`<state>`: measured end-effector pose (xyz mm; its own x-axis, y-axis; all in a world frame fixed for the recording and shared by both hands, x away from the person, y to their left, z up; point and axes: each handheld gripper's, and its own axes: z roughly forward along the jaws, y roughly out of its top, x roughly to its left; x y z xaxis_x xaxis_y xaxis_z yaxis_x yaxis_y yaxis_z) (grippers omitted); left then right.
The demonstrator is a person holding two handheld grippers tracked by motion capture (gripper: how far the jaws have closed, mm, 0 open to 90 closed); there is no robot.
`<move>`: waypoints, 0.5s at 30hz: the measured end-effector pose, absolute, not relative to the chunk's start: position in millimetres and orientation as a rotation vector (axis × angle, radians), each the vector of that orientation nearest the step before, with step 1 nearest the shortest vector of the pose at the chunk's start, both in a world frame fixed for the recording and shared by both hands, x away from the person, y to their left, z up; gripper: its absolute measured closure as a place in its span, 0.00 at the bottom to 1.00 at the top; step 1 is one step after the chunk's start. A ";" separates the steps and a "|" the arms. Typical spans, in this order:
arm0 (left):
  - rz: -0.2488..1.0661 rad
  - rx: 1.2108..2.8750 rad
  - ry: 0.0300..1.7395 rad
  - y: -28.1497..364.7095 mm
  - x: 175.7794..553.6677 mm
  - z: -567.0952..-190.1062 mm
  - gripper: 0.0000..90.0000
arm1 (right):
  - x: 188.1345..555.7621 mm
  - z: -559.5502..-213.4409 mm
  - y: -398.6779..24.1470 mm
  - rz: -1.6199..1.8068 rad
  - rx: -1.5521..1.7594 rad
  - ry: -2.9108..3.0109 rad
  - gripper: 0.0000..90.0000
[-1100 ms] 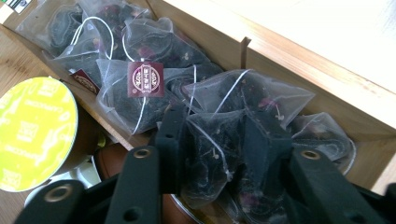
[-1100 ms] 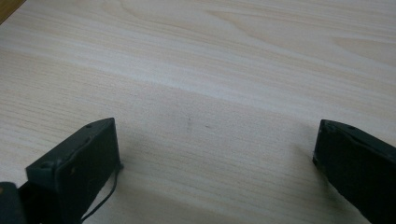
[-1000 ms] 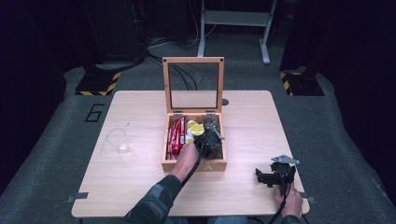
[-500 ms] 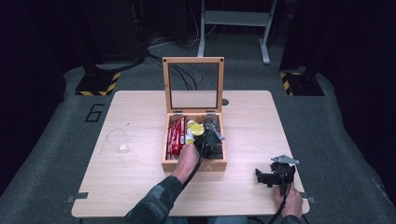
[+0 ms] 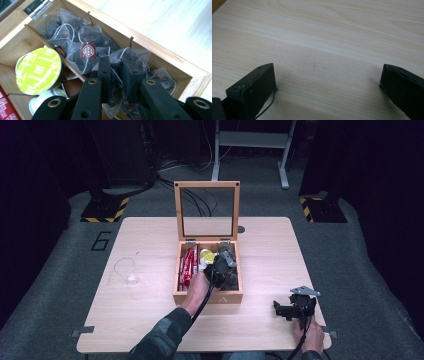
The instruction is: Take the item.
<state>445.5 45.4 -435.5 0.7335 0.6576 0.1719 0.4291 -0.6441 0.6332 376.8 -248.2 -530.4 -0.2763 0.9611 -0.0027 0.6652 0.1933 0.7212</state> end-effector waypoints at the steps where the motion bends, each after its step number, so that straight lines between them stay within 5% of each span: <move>1: 0.522 2.357 0.821 46.4 445.8 -434.2 0.87 | 376.8 -530.4 -248.2 0.856 1.516 2.015 0.00; 15: 0.504 2.267 0.845 64.6 447.8 -416.3 0.87 | 376.7 -530.4 -248.2 0.856 1.516 2.016 0.00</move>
<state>447.8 64.6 -416.3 0.7171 0.6863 0.1214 0.4327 -0.5749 0.6944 376.7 -248.2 -530.4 -0.2769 0.9609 -0.0026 0.6654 0.1936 0.7210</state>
